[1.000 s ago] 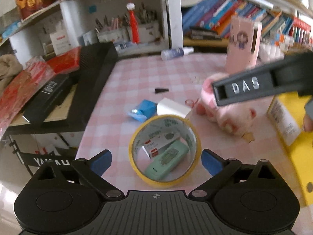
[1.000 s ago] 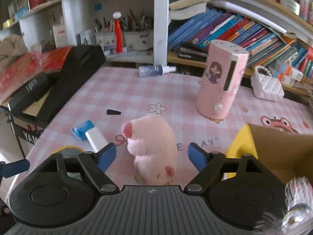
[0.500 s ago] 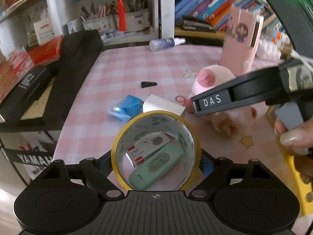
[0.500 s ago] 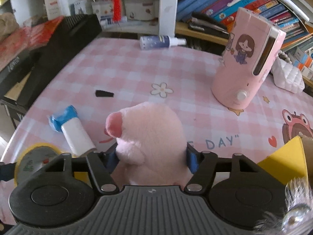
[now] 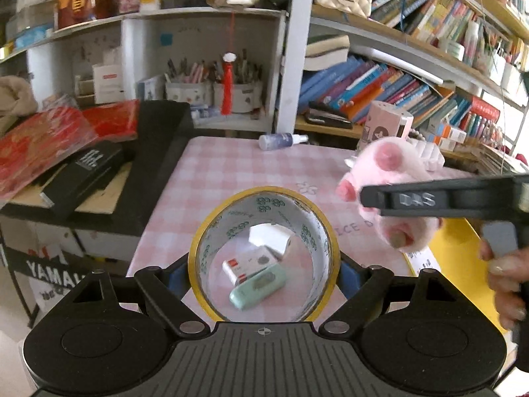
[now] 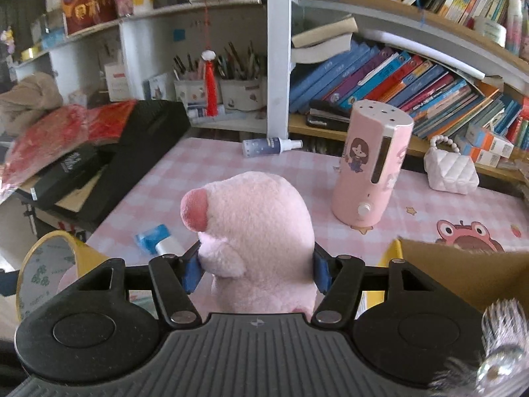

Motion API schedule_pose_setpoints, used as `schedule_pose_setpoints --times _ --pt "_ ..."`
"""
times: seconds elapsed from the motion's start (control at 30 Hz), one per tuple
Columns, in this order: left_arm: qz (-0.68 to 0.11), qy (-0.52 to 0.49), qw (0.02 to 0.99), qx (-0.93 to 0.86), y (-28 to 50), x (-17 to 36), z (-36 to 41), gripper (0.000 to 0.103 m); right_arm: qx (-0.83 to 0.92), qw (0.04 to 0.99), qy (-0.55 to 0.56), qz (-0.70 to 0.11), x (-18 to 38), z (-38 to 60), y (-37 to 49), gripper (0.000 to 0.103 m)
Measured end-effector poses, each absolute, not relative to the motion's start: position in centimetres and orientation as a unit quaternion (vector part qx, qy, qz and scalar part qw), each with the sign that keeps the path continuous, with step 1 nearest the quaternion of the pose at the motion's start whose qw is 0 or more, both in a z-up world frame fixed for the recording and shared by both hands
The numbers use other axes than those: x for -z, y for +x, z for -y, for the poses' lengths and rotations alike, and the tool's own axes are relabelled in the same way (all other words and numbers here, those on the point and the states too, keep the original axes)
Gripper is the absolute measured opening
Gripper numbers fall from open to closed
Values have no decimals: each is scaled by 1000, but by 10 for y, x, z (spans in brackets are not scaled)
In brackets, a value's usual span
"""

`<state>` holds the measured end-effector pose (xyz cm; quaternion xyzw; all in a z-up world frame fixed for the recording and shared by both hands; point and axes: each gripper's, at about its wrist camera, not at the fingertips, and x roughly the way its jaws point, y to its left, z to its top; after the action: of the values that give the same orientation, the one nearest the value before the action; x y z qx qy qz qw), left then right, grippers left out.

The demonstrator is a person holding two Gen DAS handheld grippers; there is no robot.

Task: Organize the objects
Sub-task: 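Close the left tool on the rim of the yellow tape roll, then carry the pig and tape roll over the yellow box with both tools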

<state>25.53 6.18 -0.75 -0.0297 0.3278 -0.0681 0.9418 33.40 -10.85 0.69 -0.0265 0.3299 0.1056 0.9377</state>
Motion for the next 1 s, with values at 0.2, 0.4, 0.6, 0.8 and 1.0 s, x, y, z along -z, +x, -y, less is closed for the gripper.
schedule_pose_setpoints --times 0.2,0.4,0.6,0.8,1.0 --pt "-324 -37 943 57 222 3 -72 86 -117 934 -31 -336 -8 108 284 61" --pt "-330 -59 941 55 189 -1 -82 86 -127 929 -36 -346 -2 108 236 61" --pt "-321 -69 943 61 148 -8 -89 86 -132 926 -32 -353 0 107 188 61" --pt "-322 -66 942 66 112 -8 -91 86 -125 929 -35 -346 0 106 146 61" --pt "-323 -62 942 68 77 -7 -93 86 -117 931 -30 -344 -2 107 108 61"
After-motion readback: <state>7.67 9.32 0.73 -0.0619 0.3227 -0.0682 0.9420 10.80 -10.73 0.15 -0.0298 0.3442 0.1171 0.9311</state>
